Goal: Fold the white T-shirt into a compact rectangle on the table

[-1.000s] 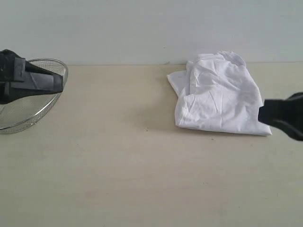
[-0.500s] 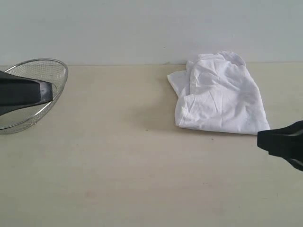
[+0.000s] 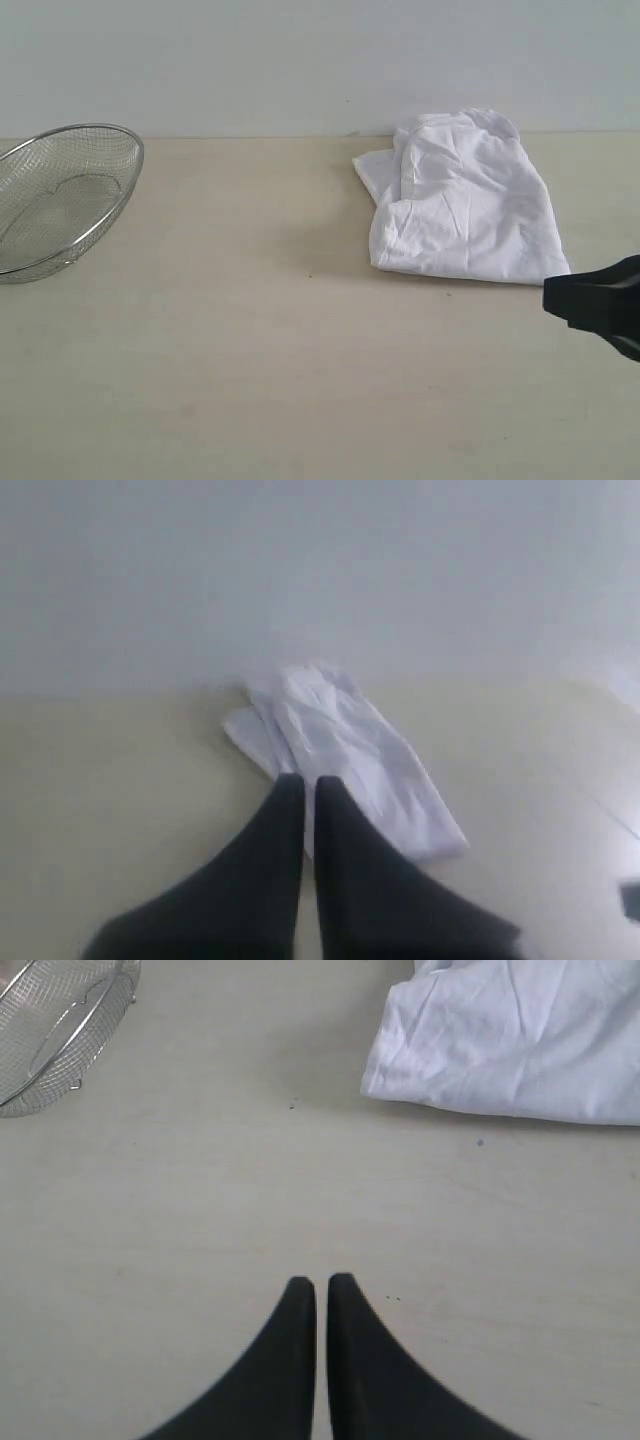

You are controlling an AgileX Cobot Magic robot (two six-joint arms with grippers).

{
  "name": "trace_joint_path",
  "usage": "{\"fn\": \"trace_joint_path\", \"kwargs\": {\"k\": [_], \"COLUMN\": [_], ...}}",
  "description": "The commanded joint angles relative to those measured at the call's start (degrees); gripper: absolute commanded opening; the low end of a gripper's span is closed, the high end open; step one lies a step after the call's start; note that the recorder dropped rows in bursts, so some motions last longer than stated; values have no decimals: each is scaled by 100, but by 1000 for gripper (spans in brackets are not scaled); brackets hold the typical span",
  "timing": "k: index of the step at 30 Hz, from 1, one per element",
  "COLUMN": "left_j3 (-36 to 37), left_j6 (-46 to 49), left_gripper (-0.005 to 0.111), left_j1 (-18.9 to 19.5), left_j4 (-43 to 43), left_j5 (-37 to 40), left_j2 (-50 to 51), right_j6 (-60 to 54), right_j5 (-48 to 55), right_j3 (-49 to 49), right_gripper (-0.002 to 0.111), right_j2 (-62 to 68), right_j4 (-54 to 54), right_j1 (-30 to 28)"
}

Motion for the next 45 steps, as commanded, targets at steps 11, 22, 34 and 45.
{"fn": "trace_joint_path", "kwargs": {"k": [11, 22, 34, 45], "left_j3": [3474, 3474, 3474, 3474], "left_j6": [614, 950, -389, -3033], "left_gripper": [4, 4, 4, 4], "left_j1": [944, 1457, 1457, 1457], "left_j4": [49, 341, 2415, 4536], "left_j5": [-2713, -2603, -743, -218], "left_j2": [-3402, -3739, -3739, -3739], "right_j6": [5, 5, 5, 5], "right_j5": [-6, -216, -228, -277], "right_j3": [22, 22, 22, 22], "right_gripper": [0, 0, 0, 0], "right_j2": [-39, -39, -39, -39], "right_j4": [-10, -10, -10, -10], "right_j1": [10, 10, 10, 10]}}
